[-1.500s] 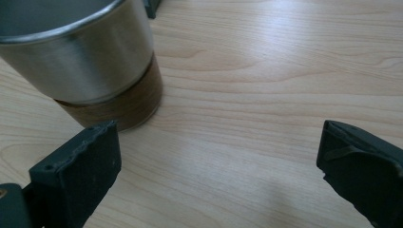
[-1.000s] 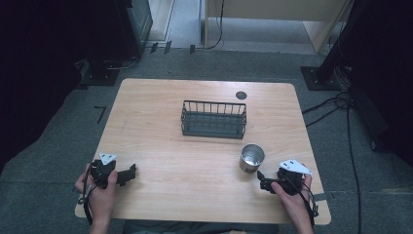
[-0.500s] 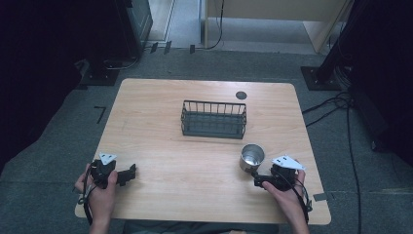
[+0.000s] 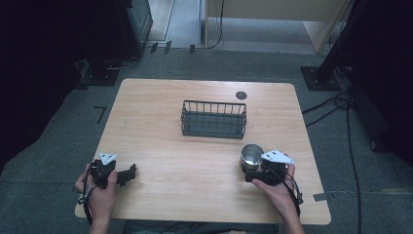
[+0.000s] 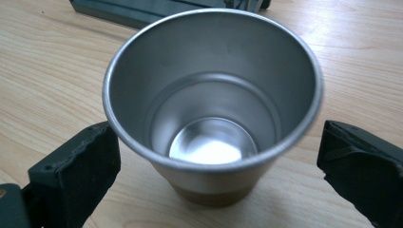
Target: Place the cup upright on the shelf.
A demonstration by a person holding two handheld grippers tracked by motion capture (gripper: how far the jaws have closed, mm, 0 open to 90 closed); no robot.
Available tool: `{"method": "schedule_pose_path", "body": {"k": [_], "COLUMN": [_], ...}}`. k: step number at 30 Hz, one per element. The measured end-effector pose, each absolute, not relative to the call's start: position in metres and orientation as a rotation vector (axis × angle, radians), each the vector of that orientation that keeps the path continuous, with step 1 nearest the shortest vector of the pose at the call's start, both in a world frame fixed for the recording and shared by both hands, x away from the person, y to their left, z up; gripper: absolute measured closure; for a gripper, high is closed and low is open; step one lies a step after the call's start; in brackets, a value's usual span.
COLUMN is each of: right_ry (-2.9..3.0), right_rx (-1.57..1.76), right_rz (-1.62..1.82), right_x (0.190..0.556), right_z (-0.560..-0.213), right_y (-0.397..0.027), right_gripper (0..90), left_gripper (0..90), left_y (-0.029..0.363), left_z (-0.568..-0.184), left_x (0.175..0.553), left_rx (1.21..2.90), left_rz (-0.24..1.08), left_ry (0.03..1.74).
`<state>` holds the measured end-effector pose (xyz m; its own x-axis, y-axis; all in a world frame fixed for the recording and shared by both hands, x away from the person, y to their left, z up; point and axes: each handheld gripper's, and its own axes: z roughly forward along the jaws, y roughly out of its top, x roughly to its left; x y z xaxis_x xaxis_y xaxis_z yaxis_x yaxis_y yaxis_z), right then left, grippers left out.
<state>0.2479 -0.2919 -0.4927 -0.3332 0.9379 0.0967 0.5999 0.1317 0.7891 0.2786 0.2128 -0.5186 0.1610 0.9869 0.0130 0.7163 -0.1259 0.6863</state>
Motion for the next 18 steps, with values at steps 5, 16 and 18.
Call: {"method": "schedule_pose_path", "body": {"k": [5,16,18], "right_ry": [1.986,1.948,1.948], "right_rx": [1.477,1.505,1.496], "right_rz": [1.068,1.040,1.032], "right_x": [0.254,0.263,0.264], "right_z": [-0.493,-0.493,-0.492], "right_y": [-0.284,-0.276,-0.275], "right_gripper": [5.0,14.2,17.1], "left_gripper": [0.0,0.0,0.0], "left_y": [0.213,0.213,0.213], "left_z": [-0.519,-0.519,-0.519], "left_x": [0.279,0.279,0.279], "left_rx": [1.904,1.905,1.905], "left_rz": [0.655,0.655,0.655], "left_ry": [1.611,1.611,1.611]}}
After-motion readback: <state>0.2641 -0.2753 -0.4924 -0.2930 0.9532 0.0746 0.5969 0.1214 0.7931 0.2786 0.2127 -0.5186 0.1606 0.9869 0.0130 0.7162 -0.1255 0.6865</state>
